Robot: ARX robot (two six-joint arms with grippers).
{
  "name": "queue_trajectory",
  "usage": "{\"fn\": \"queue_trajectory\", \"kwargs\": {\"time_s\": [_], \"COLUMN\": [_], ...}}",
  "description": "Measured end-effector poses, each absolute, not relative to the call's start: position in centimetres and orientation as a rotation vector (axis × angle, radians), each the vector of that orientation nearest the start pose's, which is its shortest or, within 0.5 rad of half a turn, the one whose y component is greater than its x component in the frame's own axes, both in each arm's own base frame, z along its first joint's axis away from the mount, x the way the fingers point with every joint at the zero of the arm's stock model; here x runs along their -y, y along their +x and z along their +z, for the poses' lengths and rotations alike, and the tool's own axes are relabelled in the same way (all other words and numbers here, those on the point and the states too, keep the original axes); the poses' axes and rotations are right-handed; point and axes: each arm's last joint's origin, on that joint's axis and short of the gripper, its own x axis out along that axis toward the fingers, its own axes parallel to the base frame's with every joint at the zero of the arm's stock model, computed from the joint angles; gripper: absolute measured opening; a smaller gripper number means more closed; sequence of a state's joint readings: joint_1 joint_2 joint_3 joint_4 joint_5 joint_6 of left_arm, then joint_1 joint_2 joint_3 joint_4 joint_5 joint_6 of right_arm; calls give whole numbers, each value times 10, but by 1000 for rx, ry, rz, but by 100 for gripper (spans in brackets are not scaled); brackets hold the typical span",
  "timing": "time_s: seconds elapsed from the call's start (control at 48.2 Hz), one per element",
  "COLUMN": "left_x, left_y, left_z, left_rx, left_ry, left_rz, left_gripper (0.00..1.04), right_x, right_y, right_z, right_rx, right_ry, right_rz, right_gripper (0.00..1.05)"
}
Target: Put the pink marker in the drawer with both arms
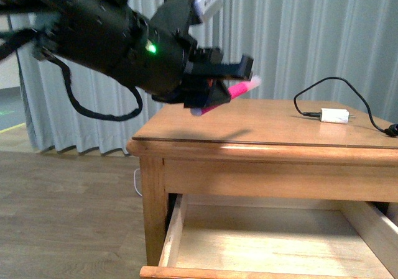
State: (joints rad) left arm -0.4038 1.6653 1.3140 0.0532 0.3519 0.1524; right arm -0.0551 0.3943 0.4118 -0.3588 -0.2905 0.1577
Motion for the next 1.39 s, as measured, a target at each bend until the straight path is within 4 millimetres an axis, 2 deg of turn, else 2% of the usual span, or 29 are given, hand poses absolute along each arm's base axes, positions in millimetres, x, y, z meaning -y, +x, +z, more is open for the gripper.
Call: {"fn": "queue_trajectory", "kwargs": {"time_s": [0.145,0.27,0.768,0.913,1.12,1.183,1.266,1.39], "left_x": [156,160,205,211,215,216,216,211], "left_y": [322,315,331,336,341,341,342,335], "left_z": [317,298,196,177,166,165,167,186], "left_rx": [-187,-202,-391,-429,-435,-439,-421,-379], "left_ry": [239,335,490,500,512,507,502,453], "left_rz": [-874,-893,-878,-864,-837,-838,-826,-798], "left_gripper": [14,14,14,14,14,23,41,69], "right_x": [-2,-2,-2,-2,-2,-2,-2,-2], "right_y": [110,110,110,110,110,110,110,110], "right_z": [237,237,237,237,237,237,237,237], "right_rx": [-355,-355,-355,-355,-355,-355,-355,-355], "right_ry": [214,214,214,214,214,214,214,214], "right_rz": [207,207,206,206,206,207,206,206], "right_gripper": [96,96,96,96,96,96,96,96]}}
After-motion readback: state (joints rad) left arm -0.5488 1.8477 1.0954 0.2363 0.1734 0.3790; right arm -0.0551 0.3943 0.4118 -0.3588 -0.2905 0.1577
